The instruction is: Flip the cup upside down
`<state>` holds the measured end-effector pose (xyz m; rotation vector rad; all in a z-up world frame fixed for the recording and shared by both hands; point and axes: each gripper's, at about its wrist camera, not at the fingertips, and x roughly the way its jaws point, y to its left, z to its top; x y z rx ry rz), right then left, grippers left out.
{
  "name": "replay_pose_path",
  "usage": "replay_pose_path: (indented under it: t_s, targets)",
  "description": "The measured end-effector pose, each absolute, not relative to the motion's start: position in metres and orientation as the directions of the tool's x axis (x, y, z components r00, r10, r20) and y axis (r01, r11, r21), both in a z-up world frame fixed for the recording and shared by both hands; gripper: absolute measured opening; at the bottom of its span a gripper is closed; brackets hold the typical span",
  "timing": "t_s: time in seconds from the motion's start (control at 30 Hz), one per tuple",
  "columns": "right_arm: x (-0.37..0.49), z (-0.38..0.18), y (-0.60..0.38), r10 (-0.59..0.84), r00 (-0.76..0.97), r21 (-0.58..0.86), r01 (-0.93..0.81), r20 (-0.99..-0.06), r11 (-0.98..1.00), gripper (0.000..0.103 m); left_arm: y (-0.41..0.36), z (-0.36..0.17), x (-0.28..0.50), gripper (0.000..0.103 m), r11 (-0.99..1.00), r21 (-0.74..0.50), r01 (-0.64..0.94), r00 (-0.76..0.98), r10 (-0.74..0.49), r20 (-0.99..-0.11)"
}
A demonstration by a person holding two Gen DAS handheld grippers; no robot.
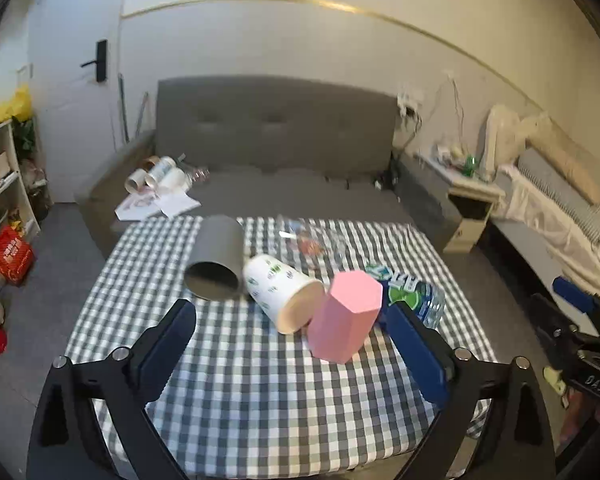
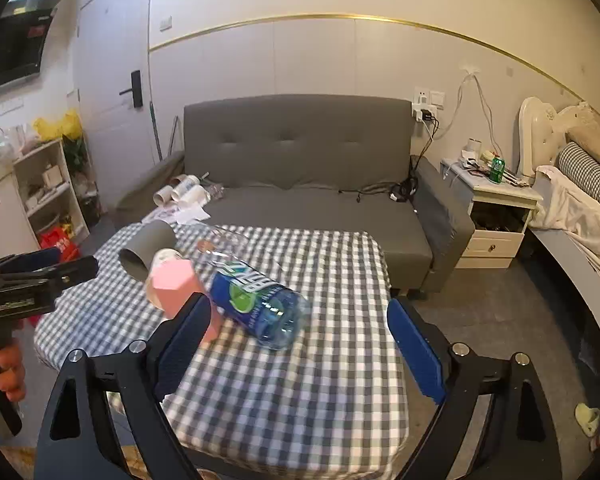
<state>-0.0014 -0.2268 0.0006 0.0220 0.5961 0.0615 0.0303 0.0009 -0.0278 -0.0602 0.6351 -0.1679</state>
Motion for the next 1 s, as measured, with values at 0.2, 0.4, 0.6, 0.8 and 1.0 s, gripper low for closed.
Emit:
replay_pose_path:
  t_s: [0.2, 0.4, 0.6, 0.8, 1.0]
  targets:
    - [-0.012, 0.002, -0.209, 0.062, 0.849, 0.003, -0.072, -0.524, 0.997, 0.103, 0.023, -0.025, 0.004, 0.103, 0.987, -0.138, 0.085, 0.844, -0.145, -0.517]
    - [-0.020, -0.007, -0.210, 0.060, 0.860, 0.009, -0.064, -0.506, 0.998, 0.103, 0.031, -0.019, -0.016, 0.103, 0.996, -0.085, 0.018, 0.904, -0.053, -0.424]
    - [-0.016, -0.016, -0.214, -0.011, 0.846, 0.000, 0.013, -0.534, 1.000, 0.103, 0.030, -0.031, -0.015, 0.103, 0.996, -0.073, 0.052, 0.881, -0.080, -0.466]
    - [-0.017, -0.019, -0.211, 0.007, 0.844, 0.005, -0.006, -0.536, 1.000, 0.103, 0.033, -0.034, -0.015, 0.103, 0.994, -0.094, 0.055, 0.875, -0.093, -0.474]
    - [-0.020, -0.017, -0.210, 0.029, 0.851, 0.018, -0.022, -0.524, 1.000, 0.103, 0.029, -0.034, -0.017, 0.103, 0.994, -0.085, 0.065, 0.876, -0.098, -0.473]
